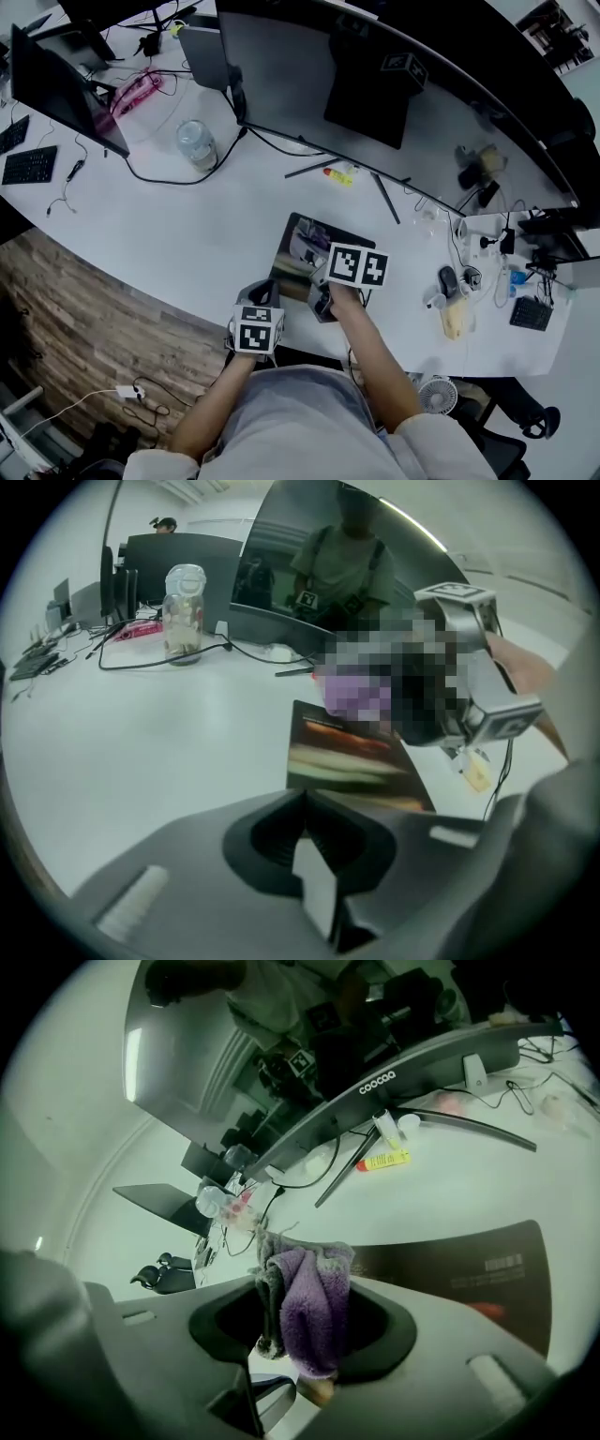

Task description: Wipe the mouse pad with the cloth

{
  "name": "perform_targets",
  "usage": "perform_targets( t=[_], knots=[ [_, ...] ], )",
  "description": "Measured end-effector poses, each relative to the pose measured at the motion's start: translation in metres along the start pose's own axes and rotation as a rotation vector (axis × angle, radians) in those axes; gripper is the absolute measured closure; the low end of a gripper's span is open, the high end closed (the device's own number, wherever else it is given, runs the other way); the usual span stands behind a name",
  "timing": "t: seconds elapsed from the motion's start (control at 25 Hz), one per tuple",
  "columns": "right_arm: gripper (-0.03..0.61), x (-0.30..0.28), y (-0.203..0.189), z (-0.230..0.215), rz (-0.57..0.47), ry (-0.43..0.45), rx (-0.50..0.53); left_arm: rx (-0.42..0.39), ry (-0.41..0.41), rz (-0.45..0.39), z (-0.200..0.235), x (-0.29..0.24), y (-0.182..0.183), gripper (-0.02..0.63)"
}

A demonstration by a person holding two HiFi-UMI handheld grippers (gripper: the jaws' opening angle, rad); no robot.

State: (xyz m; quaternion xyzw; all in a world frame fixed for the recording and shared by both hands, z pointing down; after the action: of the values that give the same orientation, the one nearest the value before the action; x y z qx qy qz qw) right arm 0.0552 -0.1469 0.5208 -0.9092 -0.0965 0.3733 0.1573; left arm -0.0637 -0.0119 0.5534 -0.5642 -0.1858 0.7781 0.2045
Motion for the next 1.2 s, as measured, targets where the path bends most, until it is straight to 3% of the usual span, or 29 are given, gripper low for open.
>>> perform_targets(
  t=[0.32,0.64,0.84,1.08,1.2],
  knots=[
    [0.387,-0.032,0.012,-0.014,0.026,-0.016,-0.045,0.056,0.002,0.012,0.005,-0.009,-0.005,0.614],
    [0.388,-0.047,0.012,-0.018,0.029,-0.074,-0.033,0.066,-0.009,-0.014,0.008,-0.011,-0.006,0.614],
    [0.39,-0.054,0.006,-0.02,0.037,-0.1,-0.038,0.115,-0.02,-0.038,0.011,-0.008,-0.005,0.614],
    [0.39,-0.058,0.01,-0.023,0.036,-0.112,-0.035,0.043,0.003,-0.038,0.014,-0.013,-0.006,0.614],
    [0.39,-0.058,0.009,-0.022,0.045,-0.129,-0.024,0.067,0.005,-0.054,0.014,-0.012,-0.008,0.614]
  ],
)
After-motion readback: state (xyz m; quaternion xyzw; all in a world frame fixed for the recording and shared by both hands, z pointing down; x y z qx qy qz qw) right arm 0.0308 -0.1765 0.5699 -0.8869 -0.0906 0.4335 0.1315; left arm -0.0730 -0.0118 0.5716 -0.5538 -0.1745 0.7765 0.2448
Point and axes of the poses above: the fingertips, and each gripper's own axes: x backward along the fingers, z to its left, y out of its top, the point moved 8 cm from there along x, backward along the fingers, and after that the axes turned 2 degrees about x, right-handed, at the moved point
